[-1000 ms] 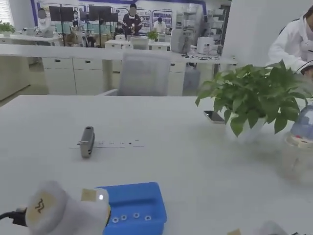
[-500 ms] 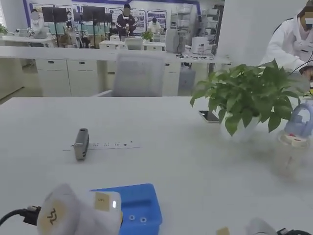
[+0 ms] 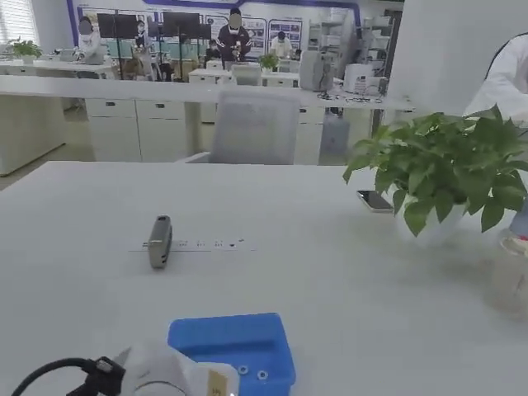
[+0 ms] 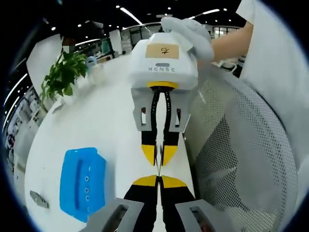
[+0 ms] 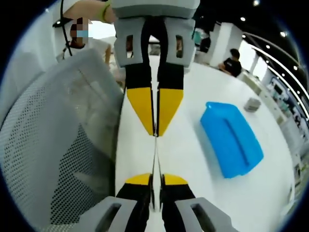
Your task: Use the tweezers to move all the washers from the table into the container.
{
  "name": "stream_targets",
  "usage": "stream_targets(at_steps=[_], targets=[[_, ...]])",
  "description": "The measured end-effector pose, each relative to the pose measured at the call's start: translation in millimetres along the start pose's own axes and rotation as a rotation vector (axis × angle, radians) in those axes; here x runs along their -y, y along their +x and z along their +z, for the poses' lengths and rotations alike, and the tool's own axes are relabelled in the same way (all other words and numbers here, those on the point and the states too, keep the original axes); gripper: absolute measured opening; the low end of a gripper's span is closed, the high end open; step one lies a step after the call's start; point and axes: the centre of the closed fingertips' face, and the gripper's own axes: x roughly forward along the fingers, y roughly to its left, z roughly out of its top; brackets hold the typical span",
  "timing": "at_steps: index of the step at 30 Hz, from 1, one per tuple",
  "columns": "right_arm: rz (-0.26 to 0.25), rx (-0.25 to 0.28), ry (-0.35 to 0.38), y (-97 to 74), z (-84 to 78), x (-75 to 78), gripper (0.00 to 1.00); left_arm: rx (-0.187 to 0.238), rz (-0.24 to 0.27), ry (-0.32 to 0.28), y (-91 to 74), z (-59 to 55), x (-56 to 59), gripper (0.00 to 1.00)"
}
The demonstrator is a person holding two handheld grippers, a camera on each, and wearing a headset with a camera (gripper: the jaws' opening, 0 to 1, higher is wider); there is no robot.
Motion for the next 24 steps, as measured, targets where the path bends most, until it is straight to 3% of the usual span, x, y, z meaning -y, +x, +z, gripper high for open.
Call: stream_targets(at_steps=[1, 3, 6, 11, 13, 17, 21, 24], targets=[[0.005, -0.002, -0.017, 5.3, 0.0, -1.4, 0.04, -0.020, -0.002, -0.005, 0.9, -5.0, 0.4, 0.00], [0.006, 0.003, -0.023, 10.5, 1.6, -1.2, 0.04, -0.105, 0.007, -0.004, 2.6, -22.3, -0.6, 0.00], [0.005, 0.013, -0.020, 18.4, 3.9, 0.9, 0.04, -0.152, 0.015, -0.022, 6.0, -37.2, -0.1, 0.00], [0.018, 0.038, -0.048, 31.4, 10.6, -1.8, 0.04, -0.243, 0.019, -0.001, 8.1, -58.5, 1.2, 0.00], [0.024, 0.051, -0.043, 34.5, 12.2, -1.6, 0.04, -0.265, 0.017, -0.001, 10.6, -65.5, 1.7, 0.00], [0.063, 0.100, 0.035, 38.0, 14.6, -3.9, 0.07, -0.286, -0.005, -0.047, 15.9, -77.2, 3.5, 0.00], [0.019, 0.123, 0.040, 27.6, 11.7, 1.2, 0.24, -0.309, -0.023, -0.043, 20.8, -81.9, 4.1, 0.00], [-0.015, 0.145, 0.085, 8.8, 5.0, 4.4, 0.33, -0.330, -0.036, -0.048, 23.3, -84.1, 3.3, 0.00]])
